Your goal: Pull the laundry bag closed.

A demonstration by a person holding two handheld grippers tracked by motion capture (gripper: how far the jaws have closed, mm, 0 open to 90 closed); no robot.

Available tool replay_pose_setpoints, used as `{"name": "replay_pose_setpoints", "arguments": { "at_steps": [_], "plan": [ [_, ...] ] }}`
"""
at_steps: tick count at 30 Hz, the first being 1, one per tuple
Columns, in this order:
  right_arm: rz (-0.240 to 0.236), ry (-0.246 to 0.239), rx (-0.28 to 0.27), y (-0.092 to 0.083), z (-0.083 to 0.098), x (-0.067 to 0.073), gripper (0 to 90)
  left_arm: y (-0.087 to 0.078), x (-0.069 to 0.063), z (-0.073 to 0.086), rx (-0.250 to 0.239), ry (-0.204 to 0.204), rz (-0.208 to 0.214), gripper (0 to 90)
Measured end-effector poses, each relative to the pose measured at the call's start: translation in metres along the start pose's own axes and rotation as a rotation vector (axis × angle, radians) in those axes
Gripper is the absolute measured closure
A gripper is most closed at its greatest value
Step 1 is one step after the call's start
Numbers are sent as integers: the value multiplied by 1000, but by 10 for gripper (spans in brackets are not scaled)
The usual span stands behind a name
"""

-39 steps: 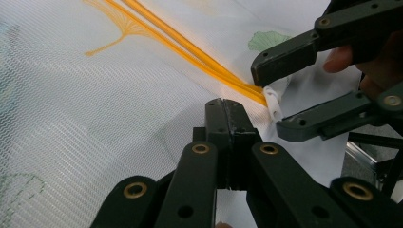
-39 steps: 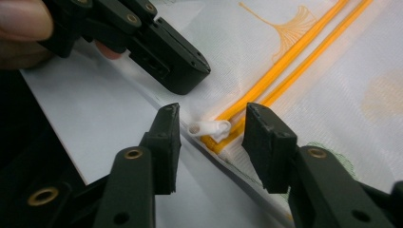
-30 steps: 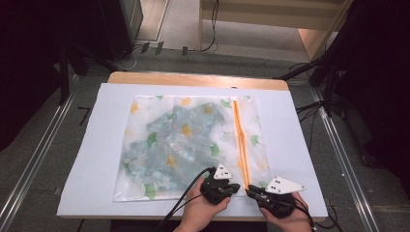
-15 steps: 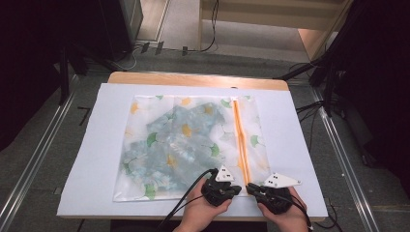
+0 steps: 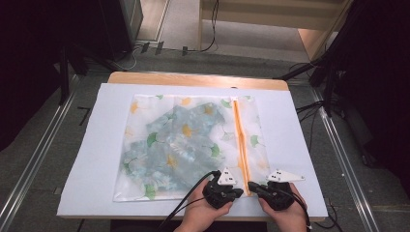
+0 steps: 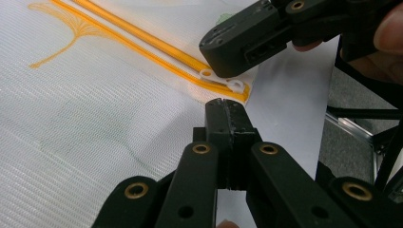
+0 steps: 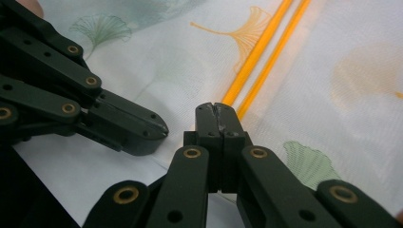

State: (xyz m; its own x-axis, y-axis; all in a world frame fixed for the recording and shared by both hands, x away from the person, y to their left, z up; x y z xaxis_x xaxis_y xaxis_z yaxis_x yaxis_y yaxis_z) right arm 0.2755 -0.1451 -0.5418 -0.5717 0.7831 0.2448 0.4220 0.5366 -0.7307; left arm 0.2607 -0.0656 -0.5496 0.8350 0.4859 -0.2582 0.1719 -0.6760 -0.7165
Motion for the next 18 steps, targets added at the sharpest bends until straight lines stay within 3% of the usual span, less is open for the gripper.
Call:
{"name": "replay_pose_setpoints", "arguments": {
  "at_steps": [3,7,13,16,18],
  "plan": [
    [-14,0,2,1,-1,4,900,0,0,0,-5,-6,7,900],
    [-18,41,-15,1,2,-1,900,0,0,0,-4,-12,12,900],
    [-106,104,-6,5,3,-2,824,0,1,0,1,-13,16,900],
    [-119,113,7,7,4,2,773,0,0,0,2,-16,15,900],
    [-117,102,18,9,4,5,793,0,0,0,2,-16,16,900]
  ]
}}
Point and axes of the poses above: each handheld gripper's, and its own axes: y roughly forward along the jaws, z roughly out of its underside, x roughly to its left, the point moved 10 cm from there along y, roughly forward along the jaws, and after that the axes turned 5 degrees about x, right-handed, at the moved point
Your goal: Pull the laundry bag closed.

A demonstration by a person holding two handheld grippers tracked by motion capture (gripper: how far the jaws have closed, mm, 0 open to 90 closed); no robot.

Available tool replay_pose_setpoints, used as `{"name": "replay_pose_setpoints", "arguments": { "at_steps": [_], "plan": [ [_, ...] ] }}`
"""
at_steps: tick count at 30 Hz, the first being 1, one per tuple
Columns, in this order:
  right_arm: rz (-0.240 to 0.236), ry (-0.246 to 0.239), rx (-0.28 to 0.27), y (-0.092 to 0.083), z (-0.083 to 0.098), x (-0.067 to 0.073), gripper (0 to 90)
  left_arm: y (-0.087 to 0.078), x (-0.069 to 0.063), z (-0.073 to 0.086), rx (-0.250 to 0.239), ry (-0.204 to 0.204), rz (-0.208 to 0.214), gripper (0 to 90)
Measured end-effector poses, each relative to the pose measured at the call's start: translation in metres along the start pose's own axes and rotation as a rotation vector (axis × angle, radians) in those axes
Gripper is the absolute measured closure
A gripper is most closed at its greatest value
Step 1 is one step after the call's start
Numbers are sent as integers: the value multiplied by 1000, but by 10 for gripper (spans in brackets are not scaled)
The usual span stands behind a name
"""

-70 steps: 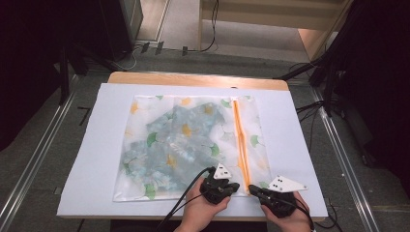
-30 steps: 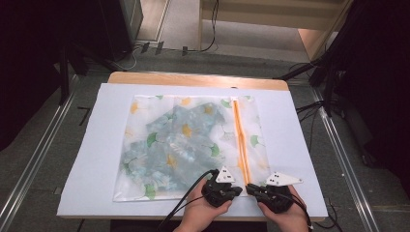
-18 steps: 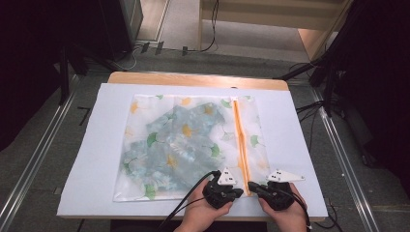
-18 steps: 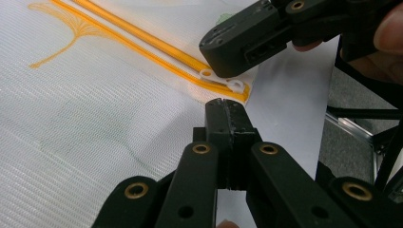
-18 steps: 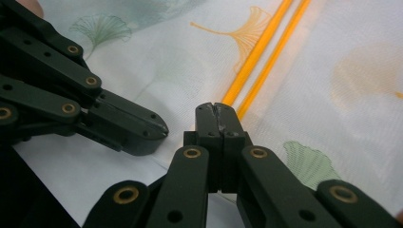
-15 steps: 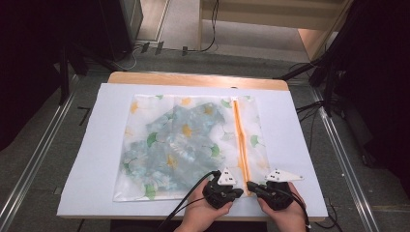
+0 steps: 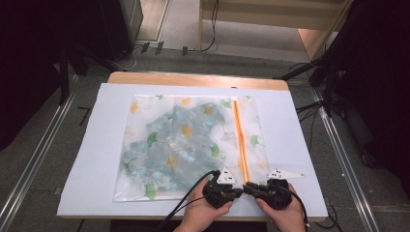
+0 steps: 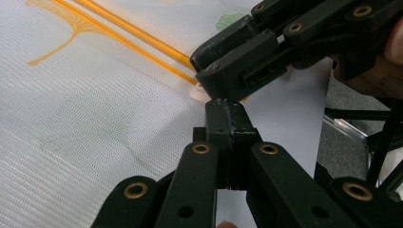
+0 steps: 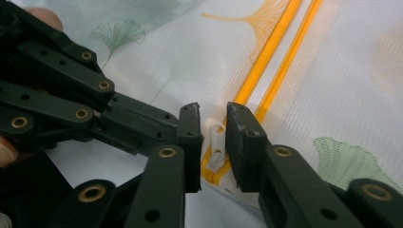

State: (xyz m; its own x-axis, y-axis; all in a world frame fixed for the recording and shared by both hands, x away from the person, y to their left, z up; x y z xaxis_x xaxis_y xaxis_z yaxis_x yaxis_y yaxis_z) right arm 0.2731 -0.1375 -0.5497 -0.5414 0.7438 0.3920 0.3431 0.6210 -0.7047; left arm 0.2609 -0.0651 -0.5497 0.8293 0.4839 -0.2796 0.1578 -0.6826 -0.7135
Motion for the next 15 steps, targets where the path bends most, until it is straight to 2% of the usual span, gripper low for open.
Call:
{"name": "replay_pose_setpoints", "arguments": {
  "at_steps": [3,8,15],
  "plan": [
    [16,-4,11,0,0,0,841,0,0,0,-4,-1,3,900],
    [-18,17,-22,-6,-2,-1,848,0,0,0,-4,-2,3,900],
    [-57,19,-25,-12,0,0,849,0,0,0,-2,-4,5,900]
  ]
}}
Point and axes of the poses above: each handheld gripper's, and its own axes: y roughly forward along the jaws, z roughly out of its underside, x roughly to its left, the point moved 10 cm from there along y, roughly forward along the jaws, and after that the axes turned 5 degrees about x, right-handed, at the moved point
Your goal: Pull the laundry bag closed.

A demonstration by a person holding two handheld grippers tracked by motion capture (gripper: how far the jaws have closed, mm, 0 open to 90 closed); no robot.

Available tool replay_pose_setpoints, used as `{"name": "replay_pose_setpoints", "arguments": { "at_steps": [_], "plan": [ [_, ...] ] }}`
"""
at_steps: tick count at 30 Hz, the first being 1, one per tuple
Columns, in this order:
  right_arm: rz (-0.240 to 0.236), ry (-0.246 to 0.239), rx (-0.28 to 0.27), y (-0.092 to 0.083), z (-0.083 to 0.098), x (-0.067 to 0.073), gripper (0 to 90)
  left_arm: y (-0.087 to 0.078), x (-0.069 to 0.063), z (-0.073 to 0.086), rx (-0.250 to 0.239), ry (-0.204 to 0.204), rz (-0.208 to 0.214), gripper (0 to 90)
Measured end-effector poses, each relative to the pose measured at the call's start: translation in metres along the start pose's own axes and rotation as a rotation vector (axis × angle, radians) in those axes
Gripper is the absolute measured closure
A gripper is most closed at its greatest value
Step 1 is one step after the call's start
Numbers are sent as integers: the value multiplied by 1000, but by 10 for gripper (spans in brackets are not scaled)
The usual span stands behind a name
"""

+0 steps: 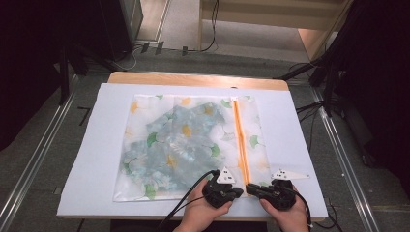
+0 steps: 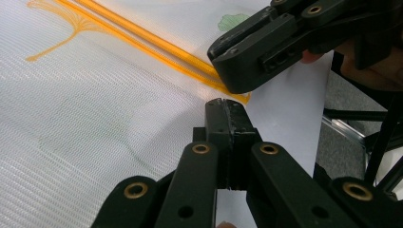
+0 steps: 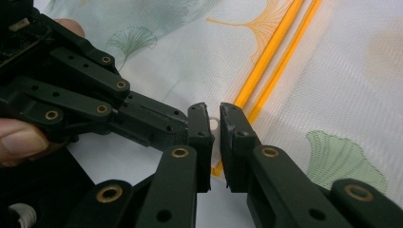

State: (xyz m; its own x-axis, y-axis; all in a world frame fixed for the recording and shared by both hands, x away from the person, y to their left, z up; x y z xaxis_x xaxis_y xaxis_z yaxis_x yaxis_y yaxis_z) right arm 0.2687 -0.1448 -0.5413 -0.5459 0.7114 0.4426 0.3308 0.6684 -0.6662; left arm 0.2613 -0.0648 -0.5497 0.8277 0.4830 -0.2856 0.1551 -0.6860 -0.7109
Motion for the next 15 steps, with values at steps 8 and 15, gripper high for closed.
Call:
{"name": "replay_pose_setpoints", "arguments": {
  "at_steps": [8,15],
  "plan": [
    [34,-39,13,2,1,-2,900,0,0,0,-4,-2,0,900],
    [60,-45,25,7,0,-3,900,0,-1,0,5,-6,19,900]
  ]
}}
Point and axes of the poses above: each handheld gripper's, and its own axes: y roughly forward along the jaws, z roughly out of its underside, x roughly to its left, the point moved 10 cm from there along y, roughly forward along the jaws, and after that the axes turned 5 degrees about x, right-handed, at the moved point
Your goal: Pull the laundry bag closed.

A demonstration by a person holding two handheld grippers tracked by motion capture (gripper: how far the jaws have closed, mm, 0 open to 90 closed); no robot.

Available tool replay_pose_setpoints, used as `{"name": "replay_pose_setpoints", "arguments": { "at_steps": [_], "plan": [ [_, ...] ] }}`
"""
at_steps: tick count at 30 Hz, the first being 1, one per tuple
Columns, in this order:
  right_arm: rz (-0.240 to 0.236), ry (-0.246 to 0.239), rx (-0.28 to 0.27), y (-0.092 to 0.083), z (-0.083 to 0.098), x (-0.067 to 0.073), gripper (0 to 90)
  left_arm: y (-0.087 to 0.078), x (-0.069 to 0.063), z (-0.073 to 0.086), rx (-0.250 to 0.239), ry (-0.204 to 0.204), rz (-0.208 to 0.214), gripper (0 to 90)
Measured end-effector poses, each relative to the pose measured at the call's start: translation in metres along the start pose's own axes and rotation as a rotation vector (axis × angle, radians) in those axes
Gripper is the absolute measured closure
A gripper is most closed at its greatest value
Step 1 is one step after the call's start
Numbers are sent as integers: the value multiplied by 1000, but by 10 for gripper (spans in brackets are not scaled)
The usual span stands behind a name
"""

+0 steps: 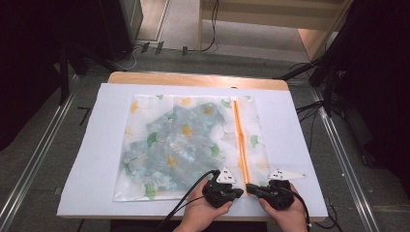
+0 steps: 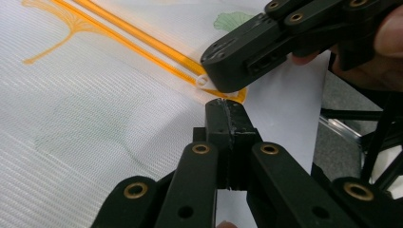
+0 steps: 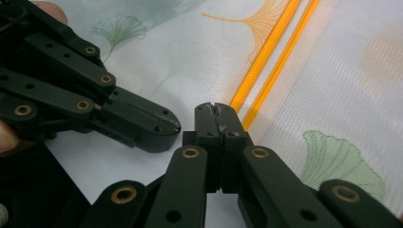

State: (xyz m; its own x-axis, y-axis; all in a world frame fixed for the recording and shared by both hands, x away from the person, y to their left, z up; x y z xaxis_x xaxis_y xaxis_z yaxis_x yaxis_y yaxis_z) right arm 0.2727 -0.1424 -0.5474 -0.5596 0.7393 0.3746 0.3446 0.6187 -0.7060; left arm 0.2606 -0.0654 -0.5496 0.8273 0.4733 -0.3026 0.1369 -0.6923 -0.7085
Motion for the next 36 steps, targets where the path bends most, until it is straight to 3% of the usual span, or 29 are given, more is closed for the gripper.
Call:
{"name": "replay_pose_setpoints", "arguments": {
  "at_steps": [7,14,22,26,28,31,33,36],
  "plan": [
    [25,-36,33,5,-1,3,900,1,-1,0,-5,17,-20,900],
    [68,-65,-14,-1,-8,2,900,1,-1,0,1,22,-16,900],
    [102,-86,8,5,-12,0,900,1,-2,0,2,22,-15,900],
    [90,-79,29,6,-8,0,900,1,-1,0,0,20,-12,900],
    [28,-64,46,9,-5,4,900,1,-1,0,1,15,-8,900],
    [16,-42,48,9,-4,3,899,1,-1,0,-1,0,-1,900],
    [-9,-18,51,9,-4,4,873,1,-1,0,2,12,-7,900],
    [14,-47,52,9,-4,4,898,1,-1,0,1,16,-7,900]
  ]
}}
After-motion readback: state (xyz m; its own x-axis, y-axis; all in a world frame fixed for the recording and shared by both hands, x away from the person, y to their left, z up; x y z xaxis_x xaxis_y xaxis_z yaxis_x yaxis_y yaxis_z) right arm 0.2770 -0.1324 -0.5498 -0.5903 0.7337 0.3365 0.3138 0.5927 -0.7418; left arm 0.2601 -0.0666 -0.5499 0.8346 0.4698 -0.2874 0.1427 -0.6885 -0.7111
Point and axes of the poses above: each handheld gripper's, and its own axes: y roughly forward along the jaws, z roughly out of its underside, x roughly to its left, the point moved 10 cm from there along y, roughly forward along the jaws, and after that the axes turned 5 degrees about x, right-handed, at the moved point
